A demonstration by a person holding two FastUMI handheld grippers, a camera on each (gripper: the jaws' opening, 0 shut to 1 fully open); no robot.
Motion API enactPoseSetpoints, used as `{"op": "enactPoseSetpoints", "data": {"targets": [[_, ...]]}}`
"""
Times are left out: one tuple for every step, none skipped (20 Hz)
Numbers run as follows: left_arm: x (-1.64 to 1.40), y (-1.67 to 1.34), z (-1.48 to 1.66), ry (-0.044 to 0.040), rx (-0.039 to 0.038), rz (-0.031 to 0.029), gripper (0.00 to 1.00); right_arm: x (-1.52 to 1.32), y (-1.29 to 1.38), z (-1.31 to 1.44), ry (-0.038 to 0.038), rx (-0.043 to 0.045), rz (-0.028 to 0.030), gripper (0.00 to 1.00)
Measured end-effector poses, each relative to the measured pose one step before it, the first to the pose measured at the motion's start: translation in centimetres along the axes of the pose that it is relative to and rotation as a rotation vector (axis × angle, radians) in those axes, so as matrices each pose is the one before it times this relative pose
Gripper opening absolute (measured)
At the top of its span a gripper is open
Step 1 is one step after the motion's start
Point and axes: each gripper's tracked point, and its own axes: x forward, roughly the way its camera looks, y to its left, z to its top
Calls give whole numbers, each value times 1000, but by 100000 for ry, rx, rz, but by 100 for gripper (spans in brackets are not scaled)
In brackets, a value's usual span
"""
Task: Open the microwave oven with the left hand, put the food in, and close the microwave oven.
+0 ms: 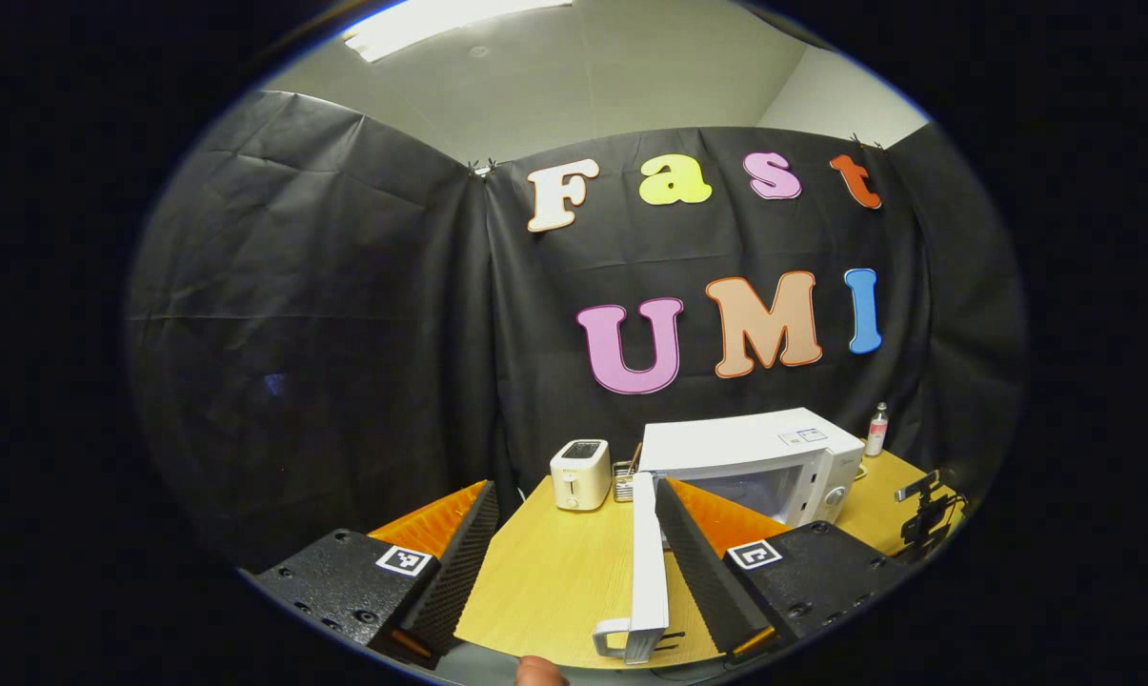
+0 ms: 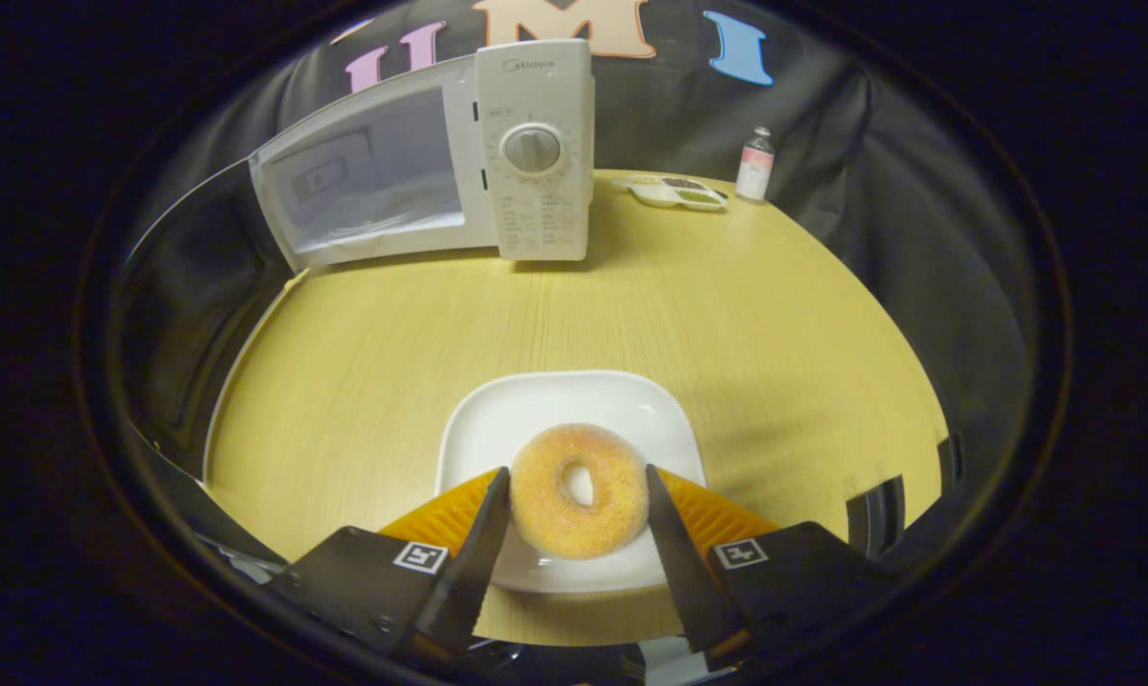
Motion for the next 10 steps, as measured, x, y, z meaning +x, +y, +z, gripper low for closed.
{"op": "enactPoseSetpoints", "data": {"targets": [[126, -113, -335, 751, -692, -443, 97, 41, 30, 154, -71, -473, 241, 77], [128, -193, -88, 642, -713, -636, 97, 36, 26, -50, 535, -108, 388, 73], [168, -237, -71, -6, -427, -427, 97, 46, 26, 10, 204, 428, 200, 78], [158, -58, 153, -250, -74, -354, 100, -25, -17, -3, 249, 426, 114, 73], [72, -53, -5, -359, 146, -485, 100, 15, 4, 35, -1, 225, 82, 73], [131, -58, 56, -390, 33, -459, 100, 36, 36, 1, 31, 158, 12, 73], [193, -128, -76, 47, -85, -455, 97, -60, -70, 45, 204, 601, 29, 73], [35, -65, -139, 269, -38, -311, 97, -38, 36, -54, 248, 1413, 176, 73], [-15, 66, -33, 67, -76, -196, 97, -109, 109, 112, 227, 2429, 832, 73], [83, 0, 63, -116, -30, -91, 97, -39, 259, 103, 293, 2955, 1193, 73]]}}
